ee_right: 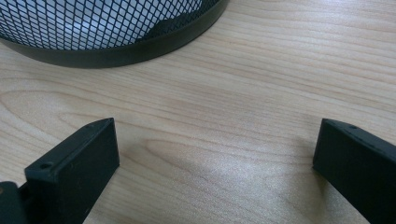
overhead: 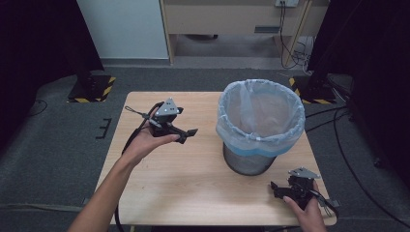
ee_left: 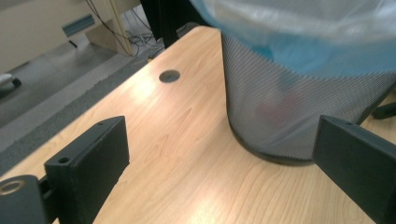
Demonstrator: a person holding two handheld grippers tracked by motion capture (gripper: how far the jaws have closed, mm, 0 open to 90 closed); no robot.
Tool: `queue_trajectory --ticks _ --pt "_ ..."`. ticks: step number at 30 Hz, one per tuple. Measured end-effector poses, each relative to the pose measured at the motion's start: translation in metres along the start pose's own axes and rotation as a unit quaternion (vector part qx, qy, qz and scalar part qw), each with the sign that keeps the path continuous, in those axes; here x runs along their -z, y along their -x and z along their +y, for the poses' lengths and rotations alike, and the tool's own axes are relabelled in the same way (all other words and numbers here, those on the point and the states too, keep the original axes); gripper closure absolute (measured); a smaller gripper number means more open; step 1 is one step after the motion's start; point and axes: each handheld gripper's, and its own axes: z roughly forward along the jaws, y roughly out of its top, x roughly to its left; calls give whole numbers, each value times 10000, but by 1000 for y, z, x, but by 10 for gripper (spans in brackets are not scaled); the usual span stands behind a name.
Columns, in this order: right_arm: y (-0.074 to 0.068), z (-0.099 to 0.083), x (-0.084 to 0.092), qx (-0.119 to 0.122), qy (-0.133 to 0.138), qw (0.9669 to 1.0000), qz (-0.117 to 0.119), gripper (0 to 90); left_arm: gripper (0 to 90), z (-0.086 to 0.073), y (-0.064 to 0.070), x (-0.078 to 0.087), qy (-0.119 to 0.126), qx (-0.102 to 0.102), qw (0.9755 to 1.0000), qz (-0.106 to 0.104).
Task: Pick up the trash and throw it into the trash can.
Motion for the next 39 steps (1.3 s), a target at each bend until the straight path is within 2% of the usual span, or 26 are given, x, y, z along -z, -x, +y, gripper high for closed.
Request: queue_trajectory --ticks 10,24,29,32,33,36,39 --pt "0 0 0 -1 0 10000 -1 3 31 -31 -1 -16 -281 149 9995 -3" --pt "0 0 0 0 0 10000 -1 3 36 -75 -10 -24 -637 415 9969 218" --pt "0 0 0 -1 0 10000 -1 3 35 -102 -12 -29 -980 438 9935 369" --pt "0 0 0 -2 0 10000 -1 3 37 -122 -16 -32 -1168 553 9905 461" --pt "0 0 0 -1 1 10000 -1 3 40 -133 -19 -33 -1237 630 9888 549" --pt "0 0 0 -2 0 10000 -2 3 44 -148 -24 -33 -1286 843 9859 655" --pt "0 0 0 -5 1 10000 -3 3 37 -161 -27 -32 -1391 956 9828 745"
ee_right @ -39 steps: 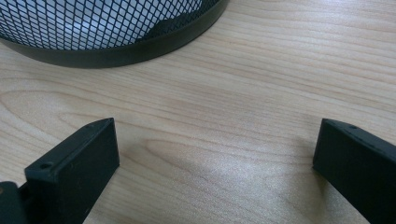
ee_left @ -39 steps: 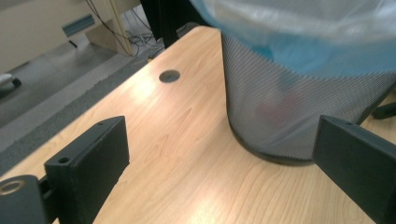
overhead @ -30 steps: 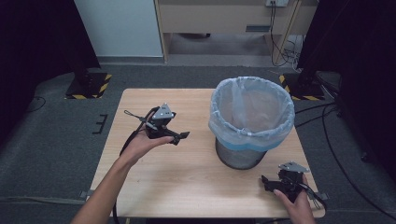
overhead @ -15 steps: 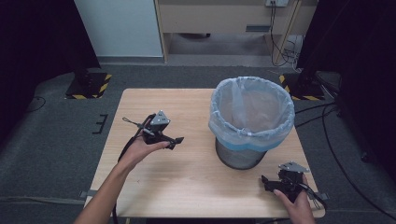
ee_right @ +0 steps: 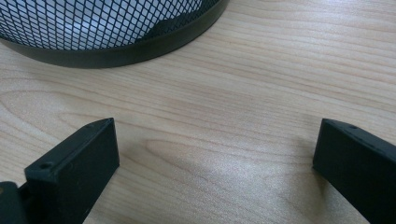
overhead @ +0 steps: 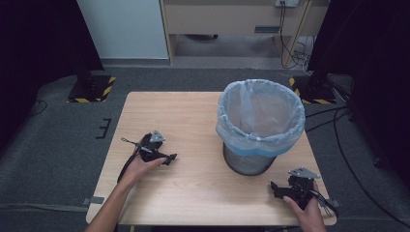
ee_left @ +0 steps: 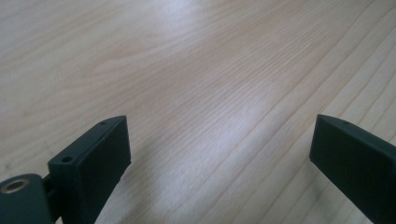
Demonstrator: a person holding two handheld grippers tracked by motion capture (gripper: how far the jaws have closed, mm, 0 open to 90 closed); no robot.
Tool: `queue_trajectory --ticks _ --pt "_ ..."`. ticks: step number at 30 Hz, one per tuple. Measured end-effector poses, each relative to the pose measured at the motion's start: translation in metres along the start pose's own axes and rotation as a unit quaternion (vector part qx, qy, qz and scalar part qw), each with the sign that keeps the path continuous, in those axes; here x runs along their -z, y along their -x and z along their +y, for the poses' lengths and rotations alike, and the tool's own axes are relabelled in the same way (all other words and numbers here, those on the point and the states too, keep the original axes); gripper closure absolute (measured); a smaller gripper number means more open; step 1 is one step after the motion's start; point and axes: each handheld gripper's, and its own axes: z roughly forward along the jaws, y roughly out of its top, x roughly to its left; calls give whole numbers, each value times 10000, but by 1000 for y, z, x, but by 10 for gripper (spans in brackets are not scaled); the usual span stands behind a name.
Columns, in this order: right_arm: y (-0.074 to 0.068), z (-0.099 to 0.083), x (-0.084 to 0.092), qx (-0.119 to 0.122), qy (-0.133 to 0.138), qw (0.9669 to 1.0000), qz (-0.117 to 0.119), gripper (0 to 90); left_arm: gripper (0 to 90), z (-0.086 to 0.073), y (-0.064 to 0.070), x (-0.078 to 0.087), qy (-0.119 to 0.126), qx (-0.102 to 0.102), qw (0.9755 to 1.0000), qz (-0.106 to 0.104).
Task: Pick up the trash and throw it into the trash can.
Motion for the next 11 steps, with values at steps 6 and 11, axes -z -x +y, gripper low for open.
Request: queue_trajectory --ticks 6,11 --pt "0 0 0 11 4 10000 -6 3 28 -7 -3 -2 5 148 9999 37" --pt "0 0 0 7 -5 10000 -8 3 10 -7 -1 -2 -20 226 9997 116"
